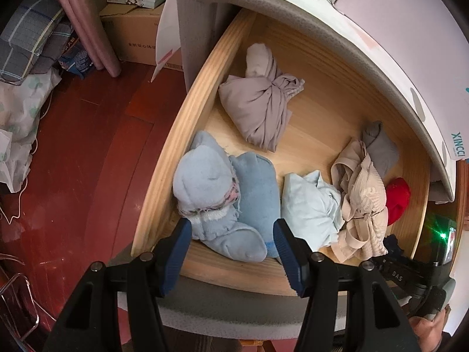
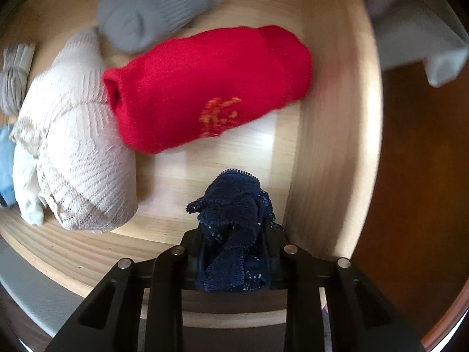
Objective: Take underwear out of drawer
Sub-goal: 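Grasp the light blue knit garment with the left gripper while right holds navy underwear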
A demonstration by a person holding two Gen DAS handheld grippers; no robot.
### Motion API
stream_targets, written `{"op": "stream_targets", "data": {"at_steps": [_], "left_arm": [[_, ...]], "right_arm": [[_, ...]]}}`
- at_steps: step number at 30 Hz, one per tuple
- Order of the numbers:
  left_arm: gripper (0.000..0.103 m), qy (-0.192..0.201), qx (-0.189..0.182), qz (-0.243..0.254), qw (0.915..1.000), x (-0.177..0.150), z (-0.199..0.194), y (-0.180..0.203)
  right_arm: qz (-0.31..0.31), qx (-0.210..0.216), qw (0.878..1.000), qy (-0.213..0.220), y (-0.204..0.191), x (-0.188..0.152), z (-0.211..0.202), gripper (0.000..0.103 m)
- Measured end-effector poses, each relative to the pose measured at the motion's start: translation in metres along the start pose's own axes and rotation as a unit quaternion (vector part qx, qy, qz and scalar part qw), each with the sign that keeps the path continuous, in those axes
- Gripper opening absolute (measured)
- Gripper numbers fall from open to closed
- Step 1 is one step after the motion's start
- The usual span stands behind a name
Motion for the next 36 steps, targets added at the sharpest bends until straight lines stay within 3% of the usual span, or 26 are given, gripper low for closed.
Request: {"op": "stream_targets", "data": {"at_steps": [7, 17, 24, 28, 36], "left_arm": [[0.059, -0.012, -0.017, -0.012, 0.9997, 0.004, 0.006, 0.003], [0.059, 0.001, 0.014, -0.02, 0.9997, 0.009, 0.019, 0.002], [0.059, -0.037, -0.014, -0.001, 0.9992, 0.006, 0.04, 0.018], [0.059, -0.014, -0.028, -0.016, 0.9994, 0.013, 0.031, 0.016], [0.058, 0.026, 0.005, -0.058, 0.998, 0.019, 0.014, -0.006]], "right_arm": [[0.018, 0.036, 0.999, 0.017, 0.014, -0.001, 0.001, 0.025], [0.017, 0.045, 0.999, 0.021, 0.011, -0.009, -0.003, 0.026], [0.018, 0.046, 0.999, 0.021, 0.0, -0.007, -0.012, 0.027], [0.015, 0.045, 0.999, 0.021, 0.0, -0.002, -0.011, 0.027], [0.015, 0.05, 0.998, 0.022, -0.005, -0.003, -0.011, 0.028]]}}
Point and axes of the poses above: each gripper's, at about its wrist camera, not at the fingertips, and z roughly the way its jaws point, y to its right, x to its top, the point moved 8 cm from there along z, roughly the way its jaws point, and after that the axes turned 3 degrees about -z, right-handed, at the moved point
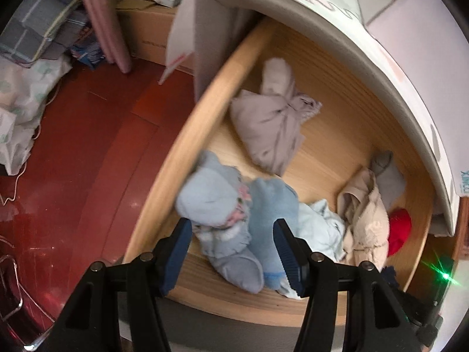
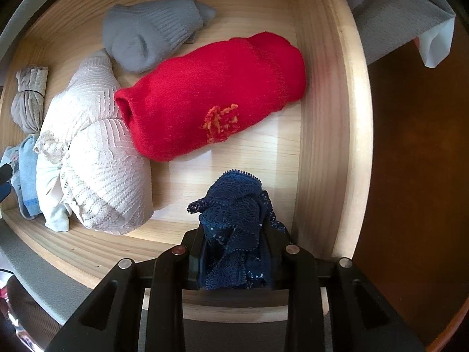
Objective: Take underwear out of drawer
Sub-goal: 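Grasp the light blue knit garment with the left gripper while right holds navy underwear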
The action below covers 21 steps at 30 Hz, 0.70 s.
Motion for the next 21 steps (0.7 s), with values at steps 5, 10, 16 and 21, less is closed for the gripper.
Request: {"op": "stream_targets", "data": {"at_steps": [5, 10, 16, 21], "left_arm": [[0.036, 0.012, 0.019, -0.03, 0.9993, 0.002, 0.004, -0.017], [0.036, -0.011, 0.026, -0.041, 0.9988, 0.005, 0.015, -0.018], [0.044, -0.035, 0.044, -0.016, 0.9983, 0.003, 0.032, -0.003], [0.045, -0.053, 0.044, 0.017, 0.9975, 0.0, 0.04, 0.009]], "right_arm": [[-0.002, 0.003, 1.0, 0.0, 0.005, -0.001, -0.005, 0.029], [-0.001, 0.004, 1.0, 0.001, 0.005, -0.001, -0.007, 0.029], [-0.003, 0.003, 1.0, -0.001, 0.005, 0.0, -0.006, 0.029], [-0.002, 0.002, 1.0, -0.001, 0.004, 0.0, -0.002, 0.029]]}}
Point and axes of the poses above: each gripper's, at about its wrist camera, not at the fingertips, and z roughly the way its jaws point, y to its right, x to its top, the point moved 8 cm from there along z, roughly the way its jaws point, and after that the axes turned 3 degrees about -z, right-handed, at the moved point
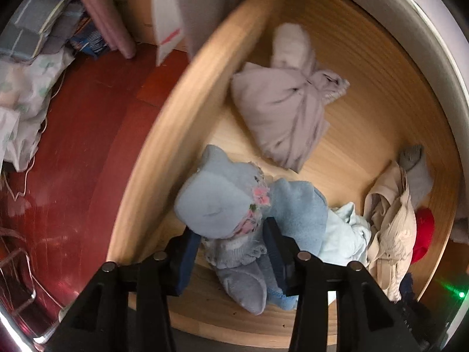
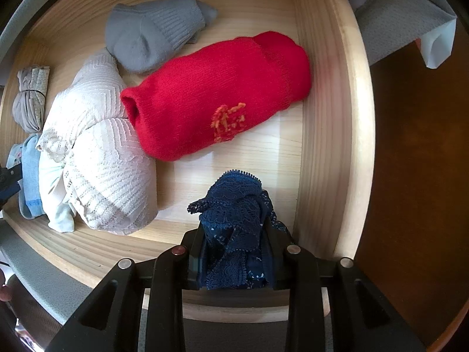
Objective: Take underwear out of drawer
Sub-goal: 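Grasp the light blue knit garment with the left gripper while right holds navy underwear, then carry the light blue knit garment into the pink box and open the left gripper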
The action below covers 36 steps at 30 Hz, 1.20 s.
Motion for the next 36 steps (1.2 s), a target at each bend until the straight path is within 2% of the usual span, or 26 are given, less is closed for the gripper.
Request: {"op": "stream_targets", "data": {"at_steps": [1, 2, 5, 10, 16, 25, 36], "left_arm": [[0.044, -0.005, 0.003, 0.015, 0.9999, -0.001, 0.002, 0.003], [0.036, -0.007, 0.002, 0.029, 0.9996, -0.002, 0.002, 0.005], [0.023, -0.007, 0.009, 0.079, 0.9968, -0.004, 0.002, 0.015], [0.011, 0.005, 0.02, 0.131, 0.9912, -0.009, -0.001, 0.025], [0.009, 0.012, 0.004, 0.15, 0.9886, -0.01, -0.011, 0.025], [0.008, 0.047, -0.011, 0.176, 0.9832, -0.016, -0.046, 0.028], [0.008, 0.089, -0.034, 0.206, 0.9739, -0.021, -0.113, 0.035]], "right_arm": [[-0.001, 0.0, 1.0, 0.0, 0.0, 0.0, 0.0, 0.029], [-0.001, -0.001, 1.0, 0.0, 0.0, 0.0, 0.001, 0.029], [-0.001, -0.001, 1.0, 0.0, -0.001, 0.0, 0.0, 0.029], [-0.001, -0.001, 1.0, 0.0, -0.001, 0.001, 0.001, 0.029], [-0.001, -0.003, 1.0, -0.001, -0.001, 0.001, 0.002, 0.029], [-0.001, -0.005, 1.0, -0.002, -0.002, 0.001, 0.004, 0.029], [-0.001, -0.008, 1.0, -0.003, -0.005, 0.0, 0.003, 0.029]]}}
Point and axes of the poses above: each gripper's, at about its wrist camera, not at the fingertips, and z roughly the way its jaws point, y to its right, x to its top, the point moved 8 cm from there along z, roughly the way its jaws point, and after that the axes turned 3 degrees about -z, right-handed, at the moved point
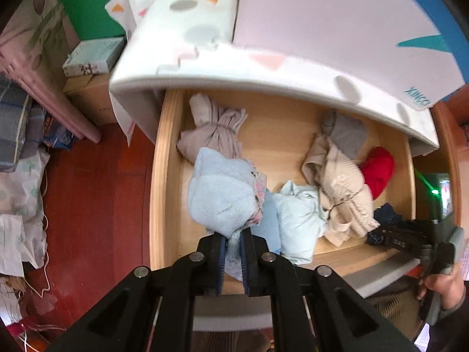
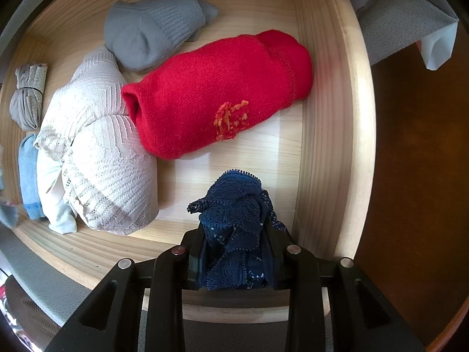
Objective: Take underwear out of drawer
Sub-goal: 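Carry the light blue knit garment into the pink box and open the left gripper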
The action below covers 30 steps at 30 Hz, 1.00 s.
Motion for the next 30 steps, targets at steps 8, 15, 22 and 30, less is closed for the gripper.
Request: {"op": "stream_targets", "data": {"at_steps": [8, 15, 22, 30], "left_arm": [[0.008, 0.064, -0.021, 0.02, 0.9975, 0.021, -0.076, 0.007], [0.008, 0.154, -0.036, 0.031, 0.9869, 0.068, -0.169, 0.018], [0.008, 0.206, -0.035, 0.05, 0.9767, 0.138, -0.213, 0.052], [0.008, 0.196, -0.029, 0.071, 0.9775, 0.208, -0.184, 0.096]], "right_arm": [[-0.004, -0.005, 1.0, -0.002, -0.003, -0.001, 0.002, 0.029], [-0.005, -0.005, 1.0, -0.002, -0.005, -0.002, 0.002, 0.029], [0.0, -0.002, 1.0, 0.002, -0.006, -0.002, 0.001, 0.029], [0.006, 0.01, 1.0, 0.008, -0.006, -0.002, -0.002, 0.03]]}}
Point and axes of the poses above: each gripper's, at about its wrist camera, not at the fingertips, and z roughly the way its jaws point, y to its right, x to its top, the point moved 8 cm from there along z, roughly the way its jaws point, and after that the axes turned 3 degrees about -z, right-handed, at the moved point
